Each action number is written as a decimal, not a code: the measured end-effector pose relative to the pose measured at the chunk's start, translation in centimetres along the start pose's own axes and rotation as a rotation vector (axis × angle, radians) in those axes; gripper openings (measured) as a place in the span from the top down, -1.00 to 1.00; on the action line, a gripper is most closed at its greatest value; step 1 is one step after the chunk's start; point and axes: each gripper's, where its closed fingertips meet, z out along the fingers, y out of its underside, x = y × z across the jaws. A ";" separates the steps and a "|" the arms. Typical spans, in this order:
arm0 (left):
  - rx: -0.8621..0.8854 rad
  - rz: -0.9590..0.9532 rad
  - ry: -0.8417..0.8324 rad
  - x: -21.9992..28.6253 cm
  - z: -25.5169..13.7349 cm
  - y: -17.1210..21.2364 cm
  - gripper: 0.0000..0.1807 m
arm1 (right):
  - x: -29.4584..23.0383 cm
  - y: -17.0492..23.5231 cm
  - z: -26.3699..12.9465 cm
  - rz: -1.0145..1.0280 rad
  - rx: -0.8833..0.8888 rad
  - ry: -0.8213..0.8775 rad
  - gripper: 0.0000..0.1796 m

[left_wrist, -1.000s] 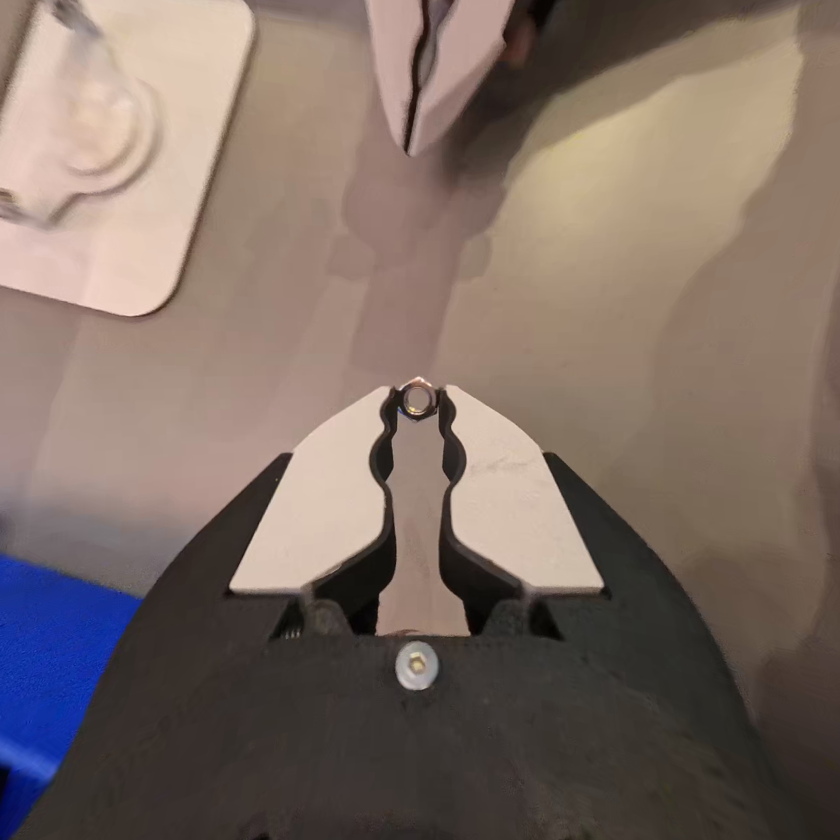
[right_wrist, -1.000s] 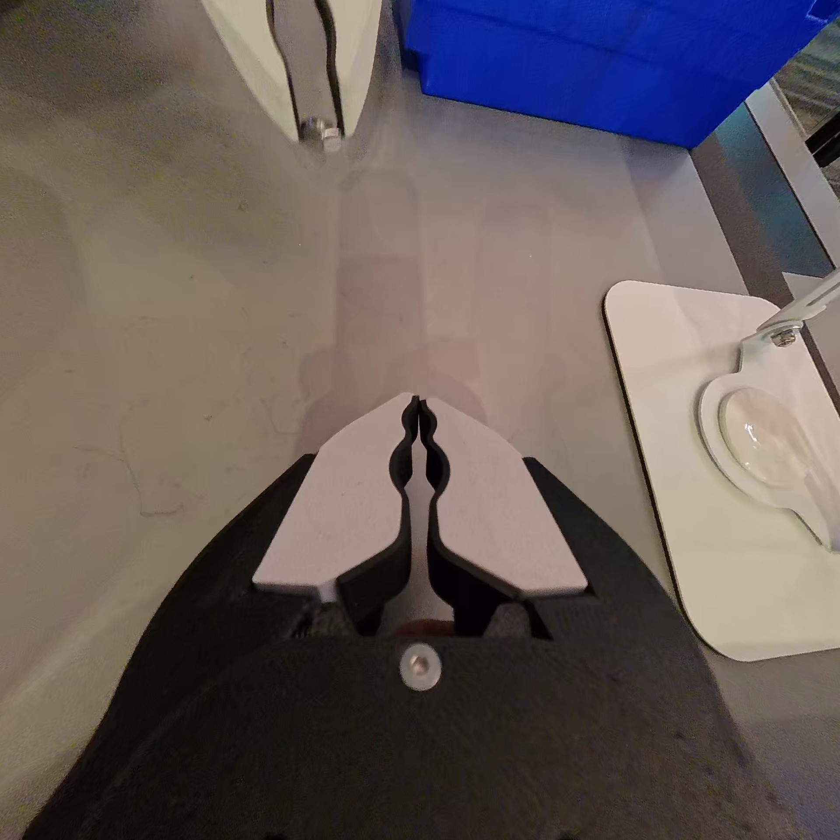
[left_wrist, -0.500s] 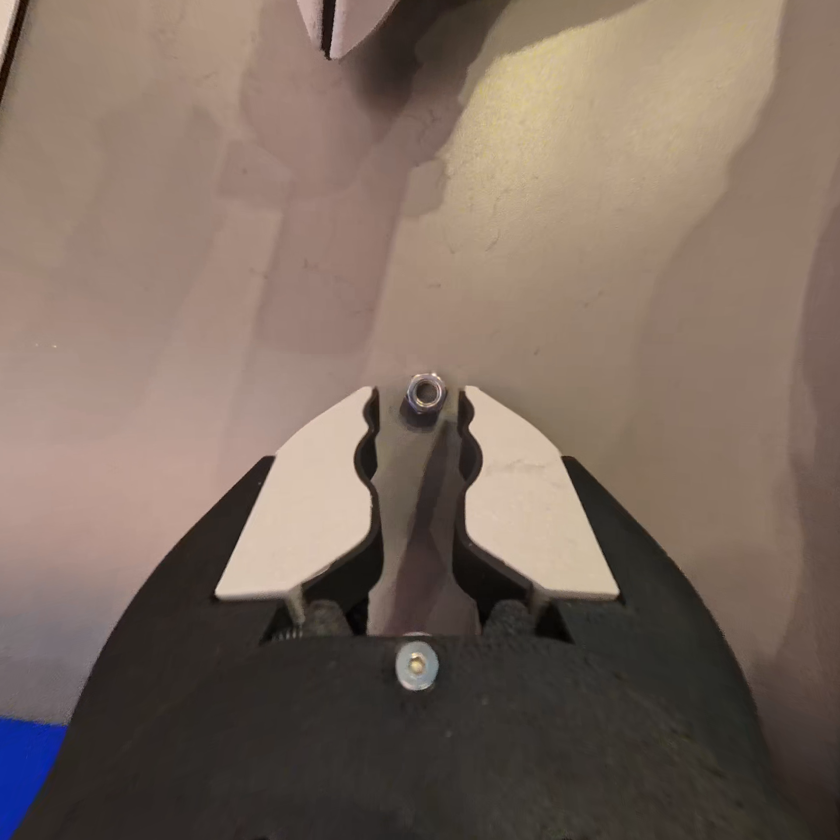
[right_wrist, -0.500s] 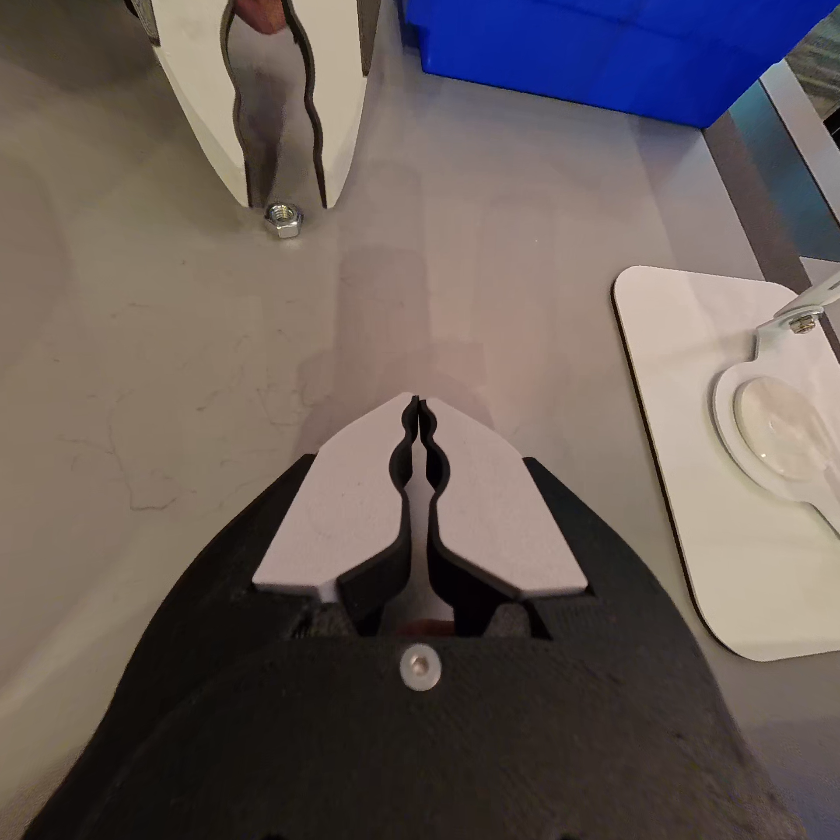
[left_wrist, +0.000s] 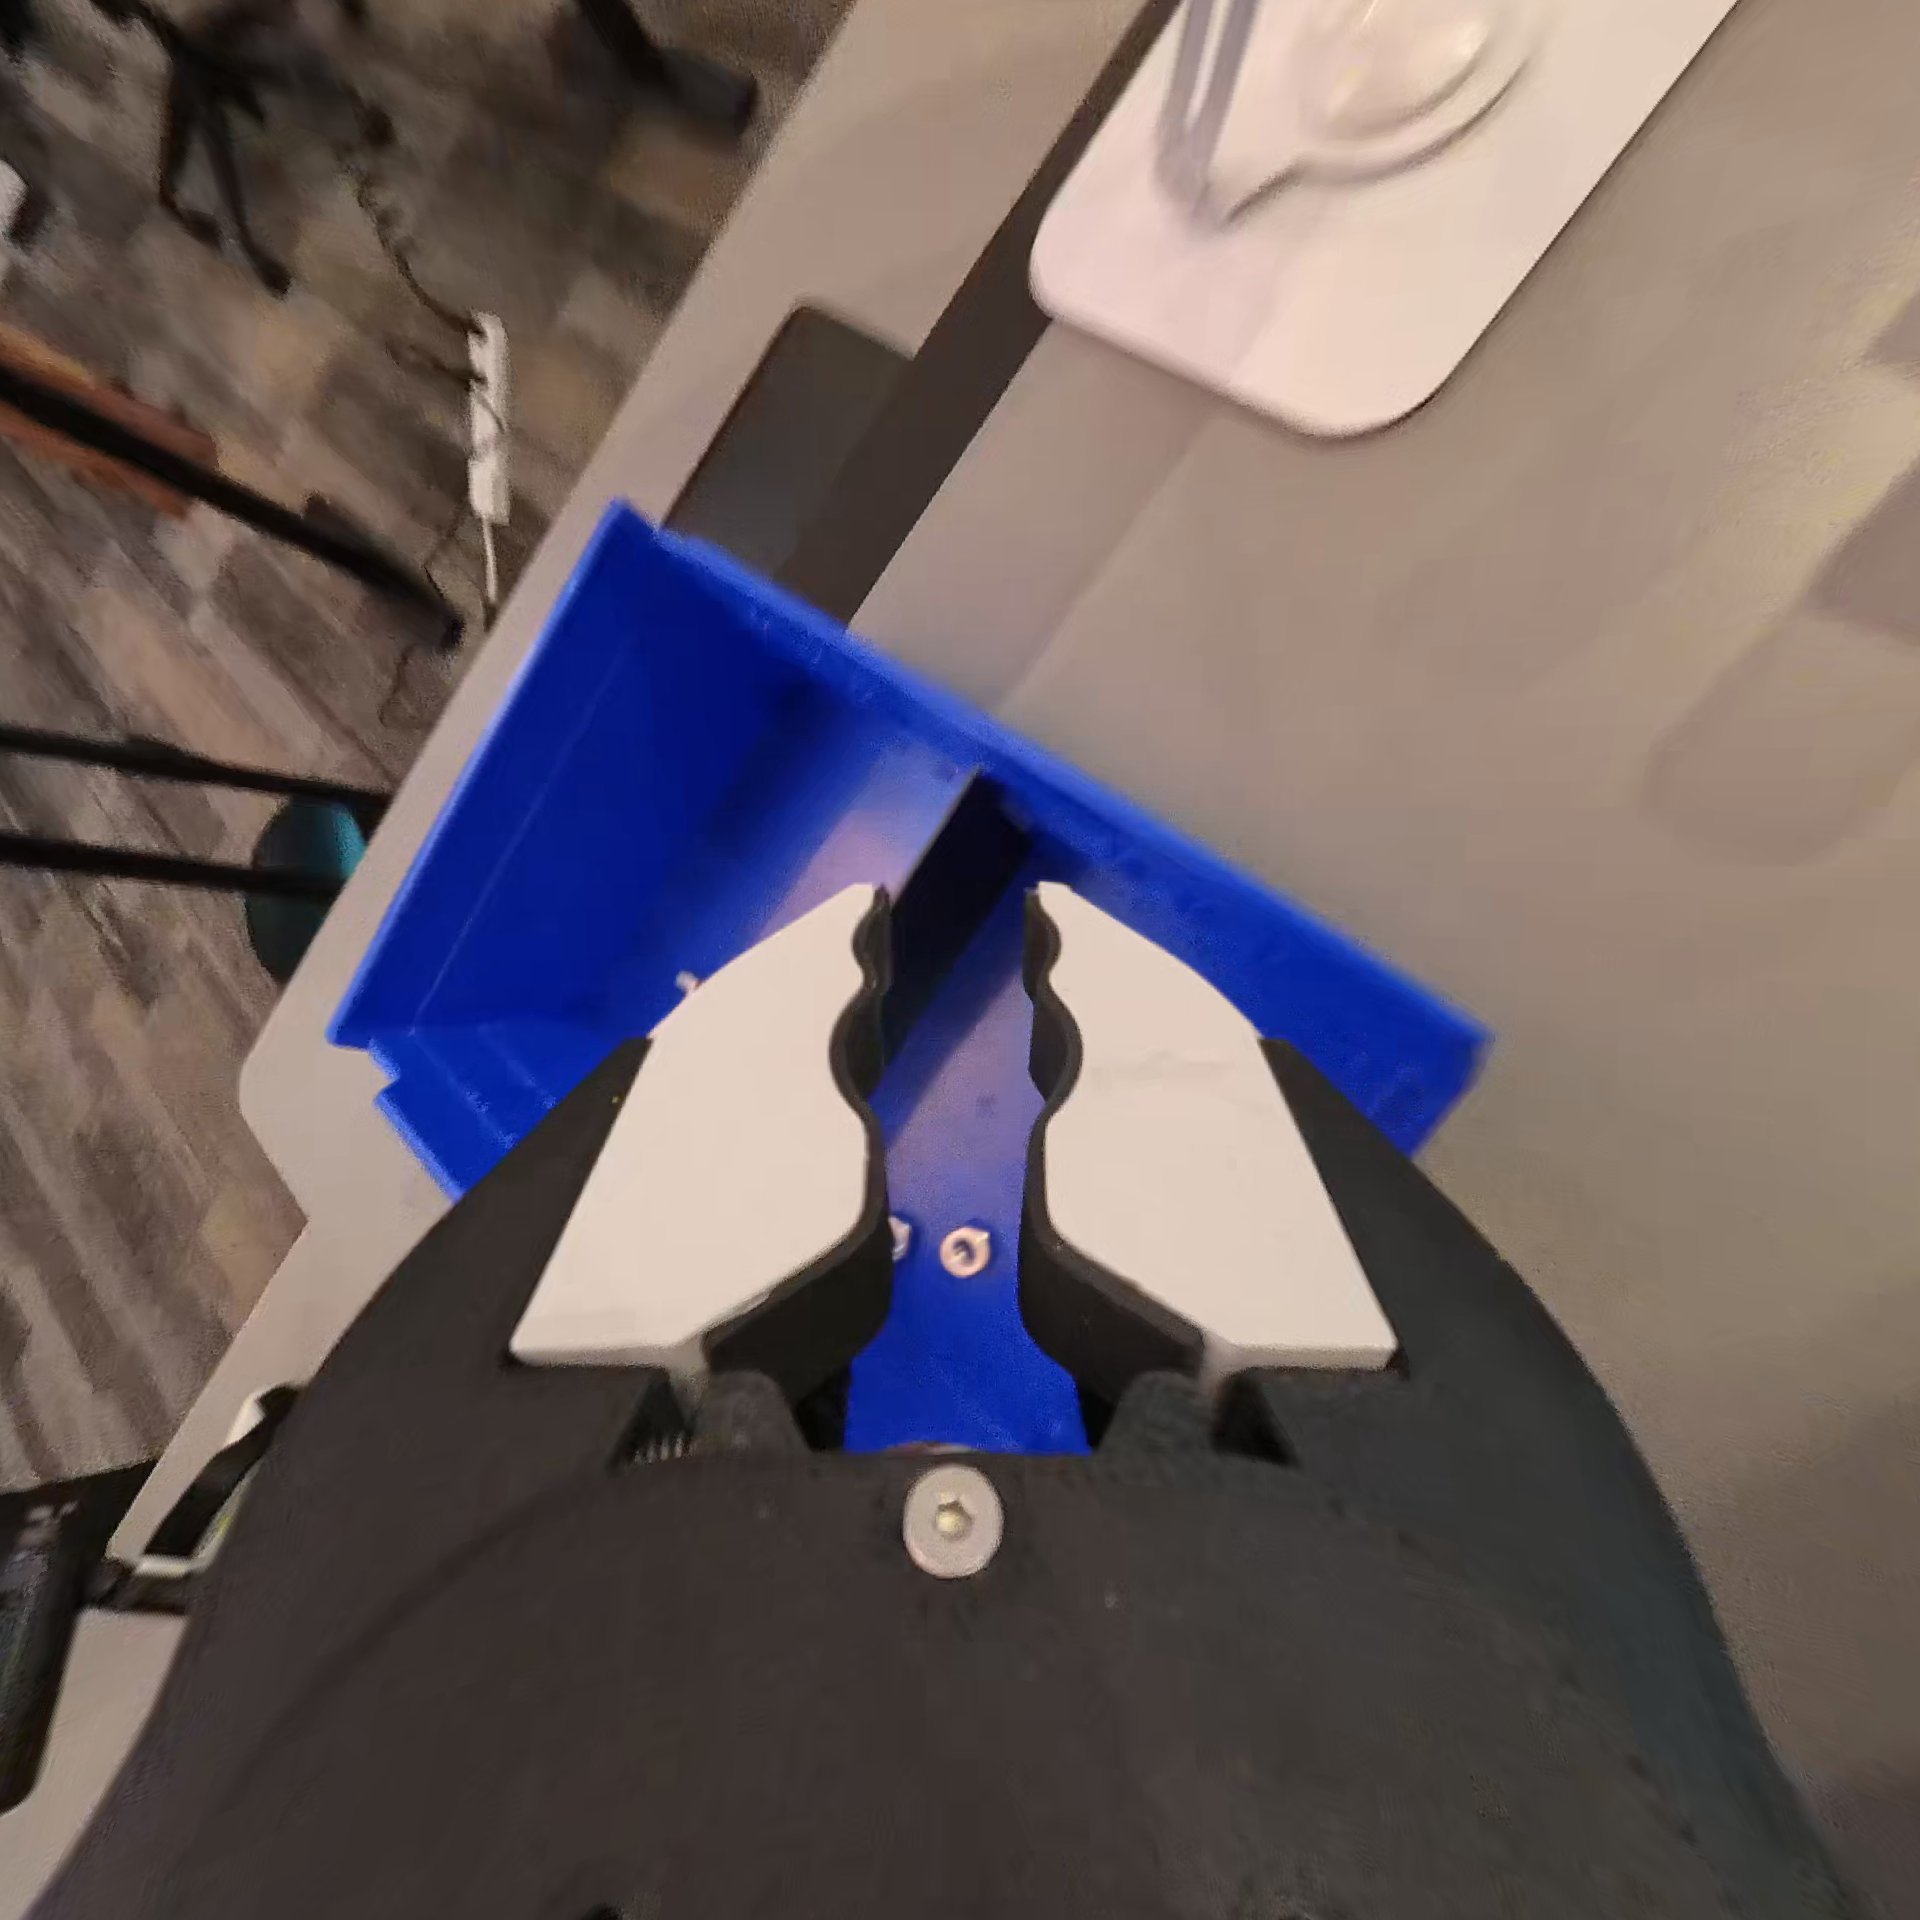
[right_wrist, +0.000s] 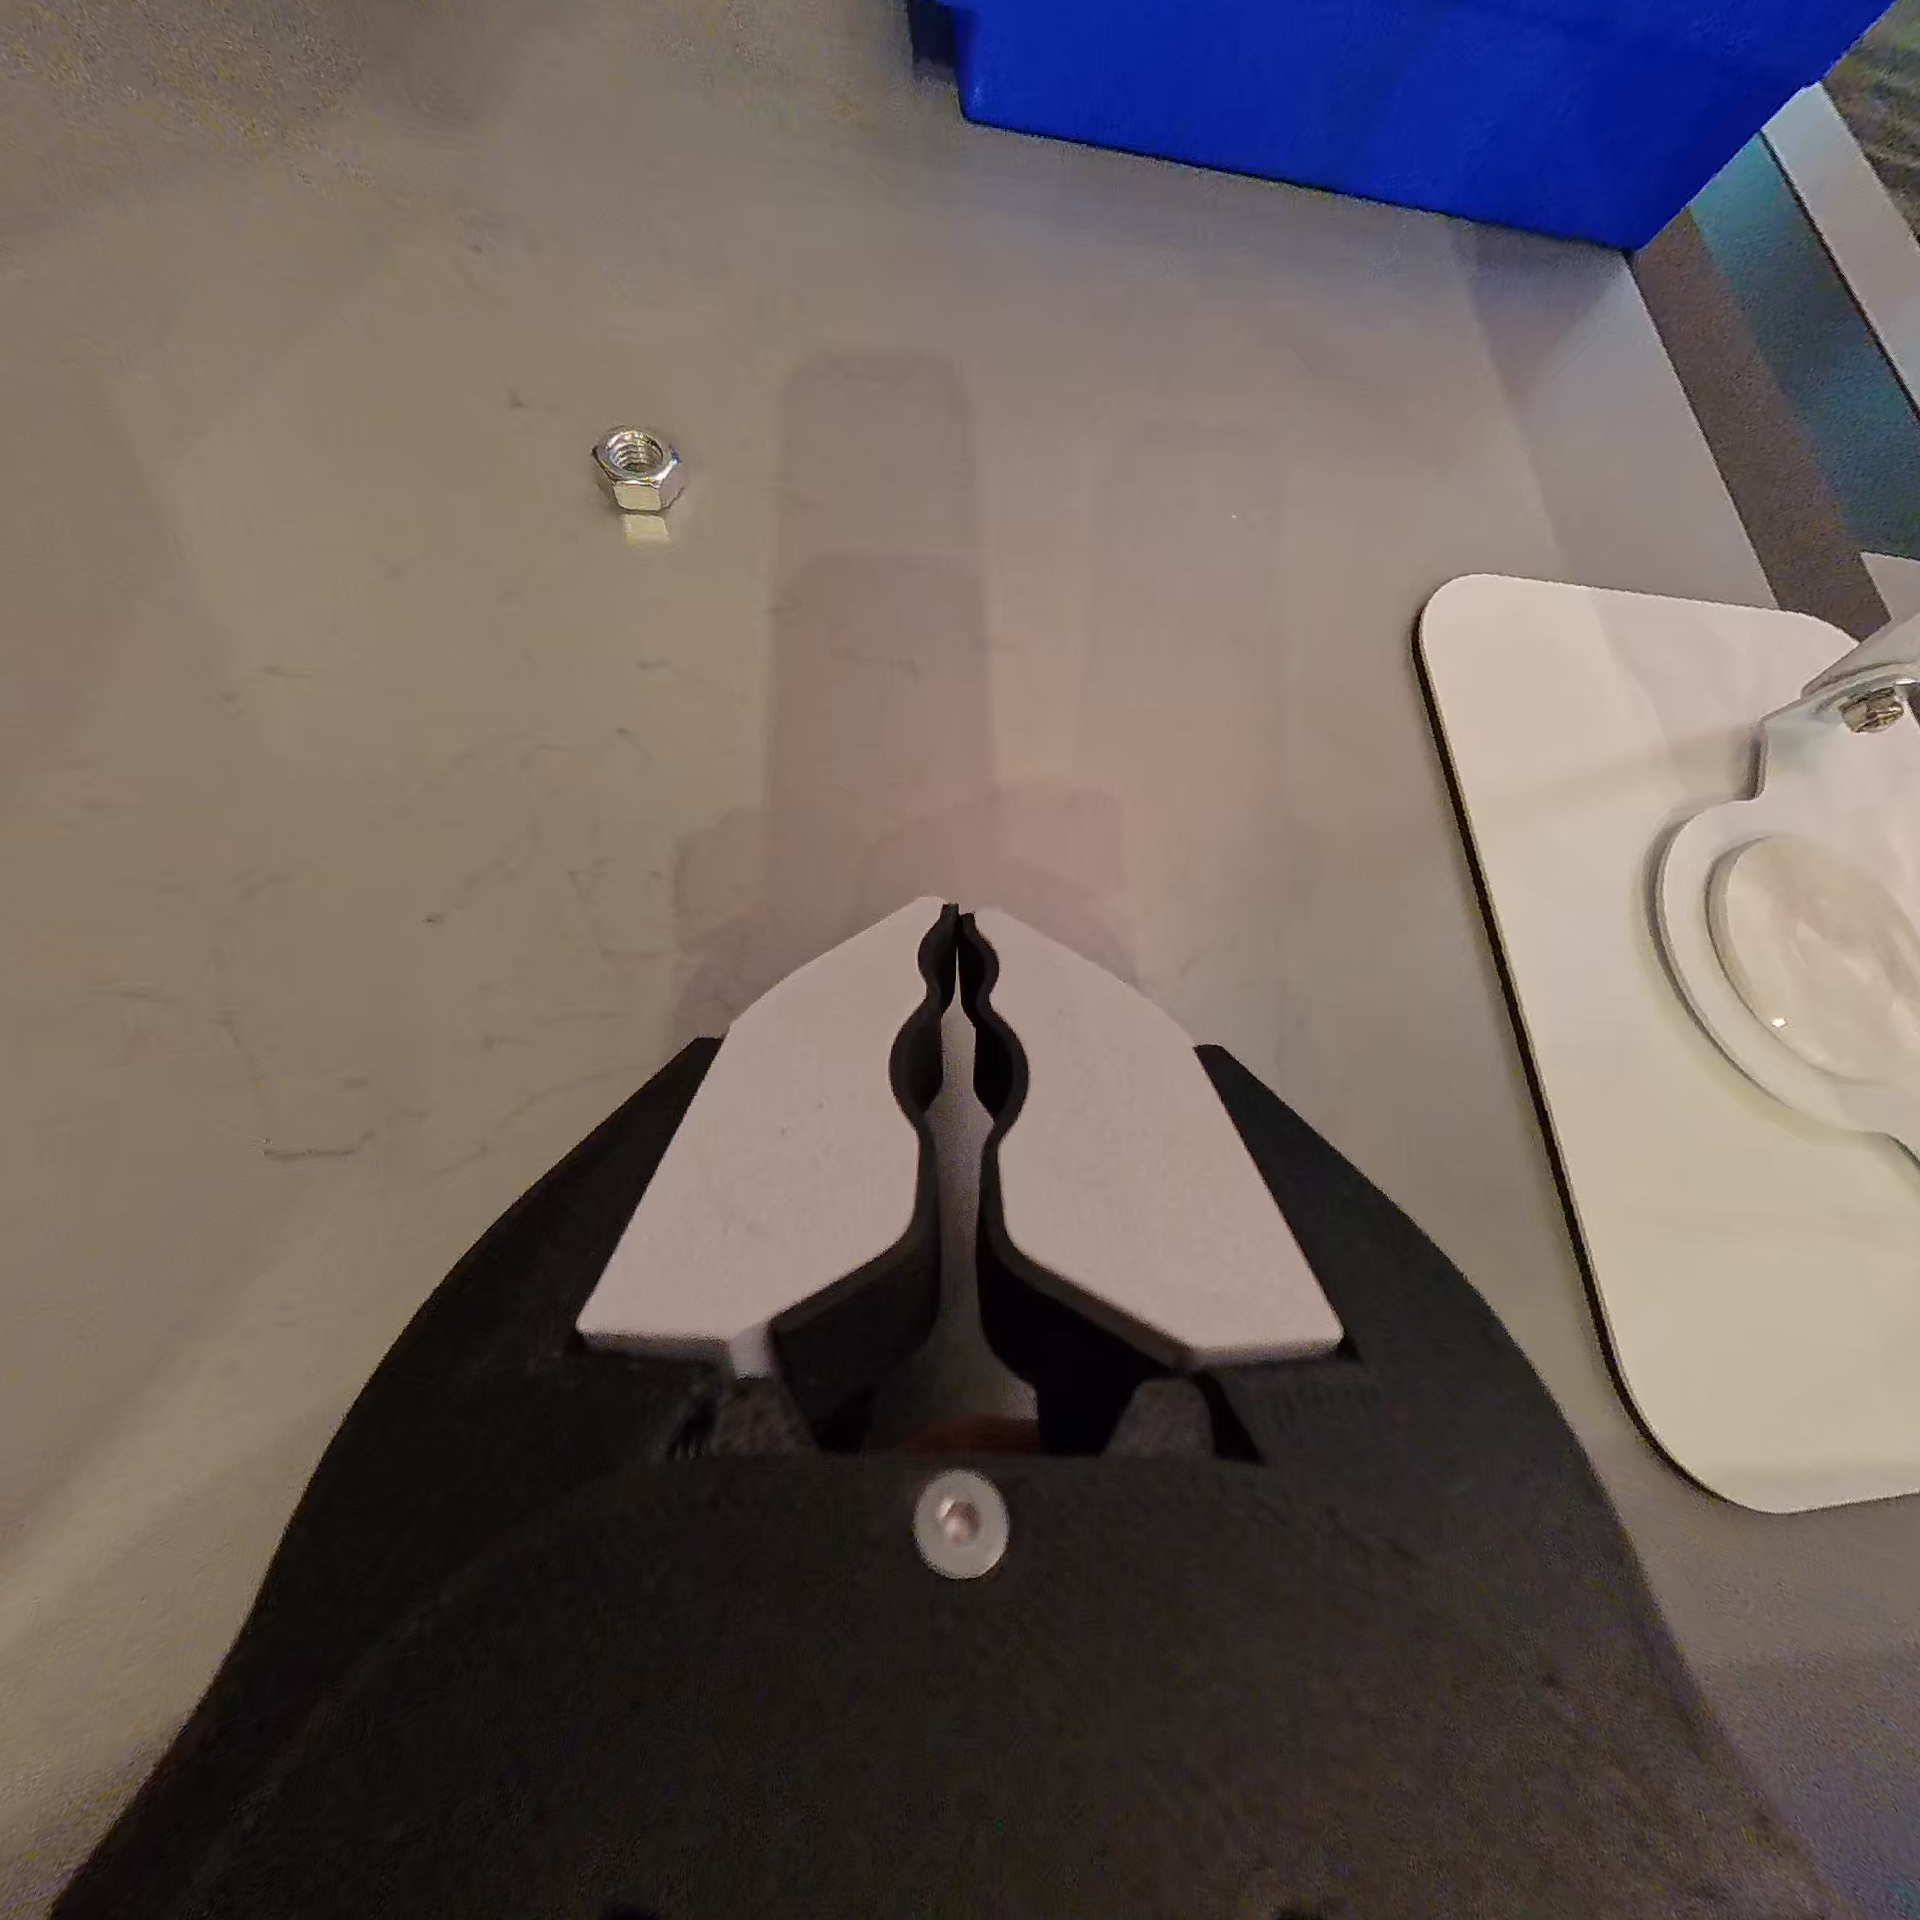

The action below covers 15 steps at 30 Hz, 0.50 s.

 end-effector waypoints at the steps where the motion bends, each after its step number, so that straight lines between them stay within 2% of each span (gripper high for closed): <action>1: -0.059 0.014 0.019 -1.2 1.1 1.1 0.72 | 0.0 0.0 0.0 0.000 0.000 0.000 1.00; 6: -0.303 0.095 0.023 -6.9 5.9 6.1 0.75 | 0.0 0.0 0.0 0.002 0.002 -0.005 1.00; 11: -0.399 0.154 0.073 -9.1 9.4 8.1 0.76 | -0.1 0.1 0.1 -0.001 -0.008 -0.010 1.00; 15: -0.538 0.199 0.083 -10.1 11.4 10.4 0.71 | -0.1 0.1 0.1 0.001 -0.009 -0.013 1.00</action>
